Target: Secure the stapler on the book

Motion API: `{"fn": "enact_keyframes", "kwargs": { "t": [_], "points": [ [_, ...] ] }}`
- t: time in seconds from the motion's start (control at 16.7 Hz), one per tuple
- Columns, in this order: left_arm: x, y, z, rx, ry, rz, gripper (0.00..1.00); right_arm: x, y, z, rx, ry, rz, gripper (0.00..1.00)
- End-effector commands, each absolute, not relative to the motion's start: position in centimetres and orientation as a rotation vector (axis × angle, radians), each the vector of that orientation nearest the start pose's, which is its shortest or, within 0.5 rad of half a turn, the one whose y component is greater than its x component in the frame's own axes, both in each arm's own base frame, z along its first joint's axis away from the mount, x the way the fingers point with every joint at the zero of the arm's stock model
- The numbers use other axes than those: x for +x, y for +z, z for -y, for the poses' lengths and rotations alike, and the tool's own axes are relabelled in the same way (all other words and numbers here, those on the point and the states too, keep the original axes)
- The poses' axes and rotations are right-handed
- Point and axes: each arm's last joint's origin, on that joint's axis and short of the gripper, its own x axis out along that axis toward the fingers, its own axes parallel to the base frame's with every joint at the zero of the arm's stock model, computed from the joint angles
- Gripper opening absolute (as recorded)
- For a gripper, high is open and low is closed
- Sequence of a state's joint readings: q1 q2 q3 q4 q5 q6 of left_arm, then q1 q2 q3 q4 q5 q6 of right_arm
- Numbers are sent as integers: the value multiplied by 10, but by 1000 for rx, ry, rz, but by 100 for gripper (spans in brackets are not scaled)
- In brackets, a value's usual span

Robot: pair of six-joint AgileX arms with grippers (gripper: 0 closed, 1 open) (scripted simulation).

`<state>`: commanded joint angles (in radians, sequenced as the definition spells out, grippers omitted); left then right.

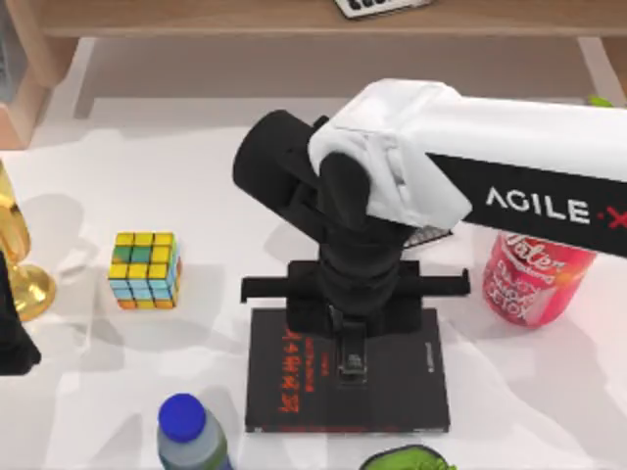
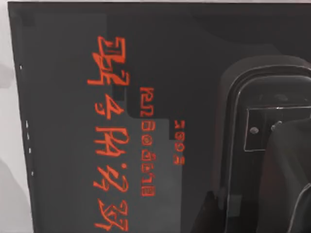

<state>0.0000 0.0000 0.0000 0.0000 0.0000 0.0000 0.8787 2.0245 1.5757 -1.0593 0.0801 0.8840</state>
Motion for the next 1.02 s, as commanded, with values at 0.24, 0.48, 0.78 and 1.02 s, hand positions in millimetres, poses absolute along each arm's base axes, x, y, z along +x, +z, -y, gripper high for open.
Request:
{"fn": "enact_keyframes", "kwargs": {
  "t": [0.24, 0.48, 0.78, 1.02],
  "points": [
    [106, 160, 1, 0, 0, 0, 100, 252, 183, -304, 4, -2, -1469, 0],
    [106, 160, 1, 0, 0, 0, 100, 253, 161, -305, 0, -1, -1470, 0],
    [106, 160, 1, 0, 0, 0, 100, 253, 156, -305, -1, -1, -1470, 0],
    [106, 160, 1, 0, 0, 0, 100, 253, 156, -305, -1, -1, -1470, 30]
  ]
}}
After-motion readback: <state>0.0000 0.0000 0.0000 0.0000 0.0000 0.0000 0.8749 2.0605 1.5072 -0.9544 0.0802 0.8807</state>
